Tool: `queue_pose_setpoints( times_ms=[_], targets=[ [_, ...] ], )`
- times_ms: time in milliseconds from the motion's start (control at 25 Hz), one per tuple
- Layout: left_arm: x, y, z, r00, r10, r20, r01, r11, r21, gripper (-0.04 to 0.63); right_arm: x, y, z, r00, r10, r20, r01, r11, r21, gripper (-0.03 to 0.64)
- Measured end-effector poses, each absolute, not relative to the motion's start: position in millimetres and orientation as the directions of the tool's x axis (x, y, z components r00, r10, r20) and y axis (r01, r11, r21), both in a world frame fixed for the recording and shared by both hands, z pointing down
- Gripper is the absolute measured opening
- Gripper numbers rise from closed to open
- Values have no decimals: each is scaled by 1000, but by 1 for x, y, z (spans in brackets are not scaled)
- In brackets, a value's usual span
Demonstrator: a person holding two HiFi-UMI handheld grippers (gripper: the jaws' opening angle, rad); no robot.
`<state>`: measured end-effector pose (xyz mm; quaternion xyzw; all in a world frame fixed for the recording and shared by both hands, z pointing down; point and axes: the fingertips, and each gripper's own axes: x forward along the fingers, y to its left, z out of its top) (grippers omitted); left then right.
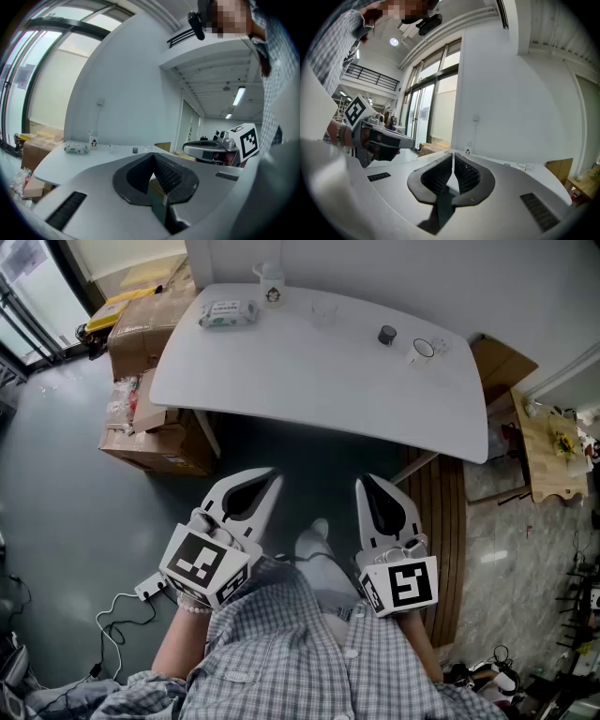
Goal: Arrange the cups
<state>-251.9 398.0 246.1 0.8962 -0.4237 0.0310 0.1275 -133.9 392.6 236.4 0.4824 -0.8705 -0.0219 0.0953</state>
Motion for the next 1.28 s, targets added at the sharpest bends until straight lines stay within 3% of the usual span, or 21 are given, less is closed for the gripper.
queue_pose_setpoints(
  times_ms=[520,1280],
  targets=[
    [-208,338,255,657,-731,185,-753,-624,210,11,-96,337,250,-507,-844,175,-847,525,81,31],
    [-110,204,260,678,-706,207,-735,-638,231,11,16,208,264,-439,-869,226,-882,465,72,31]
  ],
)
